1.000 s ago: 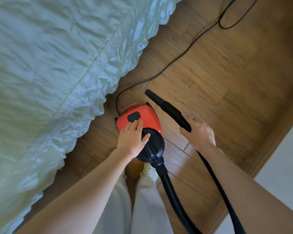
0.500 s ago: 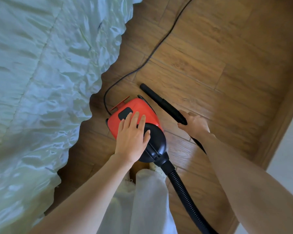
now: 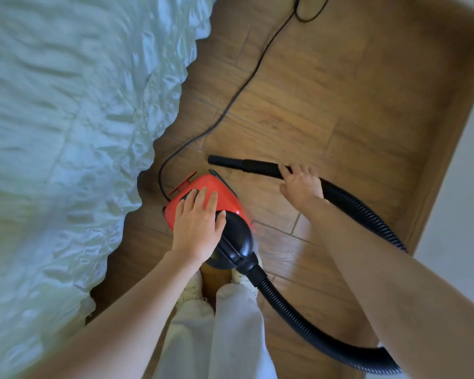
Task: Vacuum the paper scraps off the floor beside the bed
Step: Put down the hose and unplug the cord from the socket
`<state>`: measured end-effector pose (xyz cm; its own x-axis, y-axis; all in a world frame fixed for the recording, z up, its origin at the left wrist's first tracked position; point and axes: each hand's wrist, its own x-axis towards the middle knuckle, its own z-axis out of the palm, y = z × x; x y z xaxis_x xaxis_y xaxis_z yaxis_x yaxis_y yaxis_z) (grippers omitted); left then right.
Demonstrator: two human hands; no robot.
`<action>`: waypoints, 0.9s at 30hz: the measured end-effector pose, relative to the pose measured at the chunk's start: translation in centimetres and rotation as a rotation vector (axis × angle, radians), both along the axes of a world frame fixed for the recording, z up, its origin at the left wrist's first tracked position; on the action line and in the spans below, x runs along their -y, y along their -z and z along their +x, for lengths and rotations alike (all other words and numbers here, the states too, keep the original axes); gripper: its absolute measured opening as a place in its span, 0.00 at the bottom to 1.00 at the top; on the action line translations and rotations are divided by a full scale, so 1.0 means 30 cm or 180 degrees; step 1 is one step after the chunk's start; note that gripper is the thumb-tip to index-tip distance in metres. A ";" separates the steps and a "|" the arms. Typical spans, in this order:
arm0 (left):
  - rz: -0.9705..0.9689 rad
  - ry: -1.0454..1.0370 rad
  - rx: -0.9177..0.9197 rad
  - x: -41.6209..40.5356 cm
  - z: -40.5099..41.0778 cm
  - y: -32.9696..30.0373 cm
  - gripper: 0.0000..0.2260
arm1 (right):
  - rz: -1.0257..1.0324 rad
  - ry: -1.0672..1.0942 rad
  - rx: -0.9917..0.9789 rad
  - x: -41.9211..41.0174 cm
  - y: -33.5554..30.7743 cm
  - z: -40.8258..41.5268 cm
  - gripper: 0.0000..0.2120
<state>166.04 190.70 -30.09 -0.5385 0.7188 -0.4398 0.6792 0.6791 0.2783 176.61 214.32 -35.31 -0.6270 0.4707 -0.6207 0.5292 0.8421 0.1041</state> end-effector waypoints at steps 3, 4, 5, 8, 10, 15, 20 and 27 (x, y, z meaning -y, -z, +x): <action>-0.0006 0.0051 0.0015 -0.040 -0.030 -0.148 0.23 | 0.0006 0.0031 -0.0100 0.000 -0.178 -0.023 0.25; 0.0003 0.0066 0.0008 -0.051 -0.039 -0.207 0.24 | -0.0023 0.0119 -0.0160 0.009 -0.246 -0.024 0.24; 0.0020 0.0082 -0.0001 -0.059 -0.048 -0.270 0.24 | -0.0061 0.0233 -0.0226 0.023 -0.315 -0.020 0.23; 0.0092 0.0148 -0.0028 -0.075 -0.081 -0.500 0.23 | -0.0201 0.0658 -0.0502 0.089 -0.556 0.000 0.22; 0.0225 0.0103 -0.0105 -0.073 -0.103 -0.662 0.23 | -0.0251 0.0793 -0.0788 0.149 -0.731 0.017 0.23; 0.0442 -0.0090 -0.0306 -0.002 -0.114 -0.999 0.22 | -0.0063 0.0894 -0.1661 0.270 -1.115 0.075 0.20; 0.0512 0.0266 -0.0412 0.090 -0.004 -1.215 0.21 | 0.0120 0.1174 -0.2131 0.362 -1.377 0.152 0.18; 0.0527 0.0634 -0.0467 -0.010 0.145 -1.405 0.20 | 0.0251 0.1269 -0.2250 0.352 -1.553 0.293 0.17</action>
